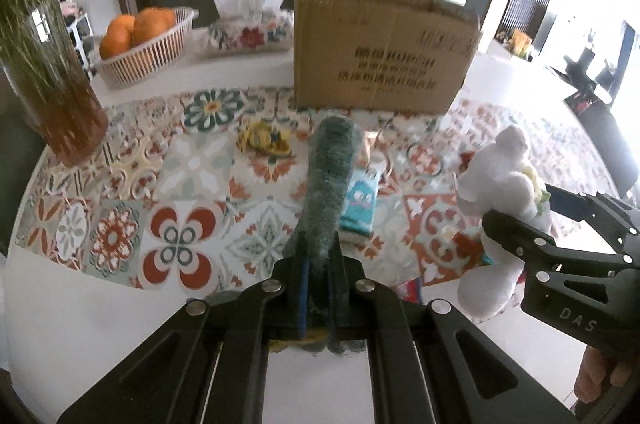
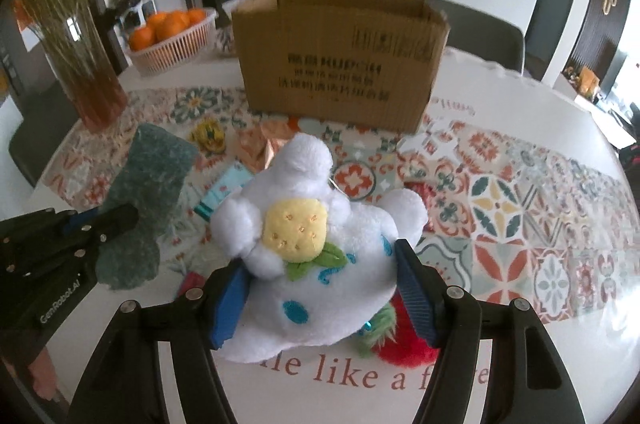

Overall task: Organize soft objects
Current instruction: 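Carry the plush toy and green glove to the cardboard box and release both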

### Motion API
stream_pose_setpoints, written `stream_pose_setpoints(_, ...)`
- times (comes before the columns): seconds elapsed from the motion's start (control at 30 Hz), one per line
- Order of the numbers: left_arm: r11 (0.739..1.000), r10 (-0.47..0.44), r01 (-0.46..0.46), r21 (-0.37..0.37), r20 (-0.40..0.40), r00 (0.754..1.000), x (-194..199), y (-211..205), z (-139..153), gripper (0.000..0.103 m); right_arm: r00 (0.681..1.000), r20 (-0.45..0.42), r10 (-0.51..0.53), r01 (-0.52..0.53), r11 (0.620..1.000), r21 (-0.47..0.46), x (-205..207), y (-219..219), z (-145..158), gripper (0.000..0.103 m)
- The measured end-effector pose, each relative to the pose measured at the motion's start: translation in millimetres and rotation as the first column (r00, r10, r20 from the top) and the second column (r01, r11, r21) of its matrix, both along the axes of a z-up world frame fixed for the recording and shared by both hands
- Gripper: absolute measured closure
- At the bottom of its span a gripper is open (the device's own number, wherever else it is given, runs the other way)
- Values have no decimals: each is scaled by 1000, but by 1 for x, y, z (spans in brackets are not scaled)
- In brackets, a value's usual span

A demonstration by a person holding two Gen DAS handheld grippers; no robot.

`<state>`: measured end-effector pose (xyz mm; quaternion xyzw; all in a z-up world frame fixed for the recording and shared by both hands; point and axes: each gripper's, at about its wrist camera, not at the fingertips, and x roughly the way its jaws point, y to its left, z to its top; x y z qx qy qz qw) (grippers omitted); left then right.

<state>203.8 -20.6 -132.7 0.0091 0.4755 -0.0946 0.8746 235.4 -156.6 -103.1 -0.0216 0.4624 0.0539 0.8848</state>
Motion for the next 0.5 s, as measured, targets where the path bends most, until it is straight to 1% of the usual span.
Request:
stream_pose_setpoints(0.23,999,-19,22,-25,116,993,-5,-3,42,95,995,99,-25,23,999,26,-2,-9,34,34)
stream_pose_setpoints(0.37,999,-34,40,-32,175,984,-1,-8,63,94,989,146,-38,32,998,46,3,-16,50,34)
stream_pose_setpoints(0.5,997,-43,57,-58,221,974,9,-13,81,94,979,197,-51,39,997,67,13,-21,69,34)
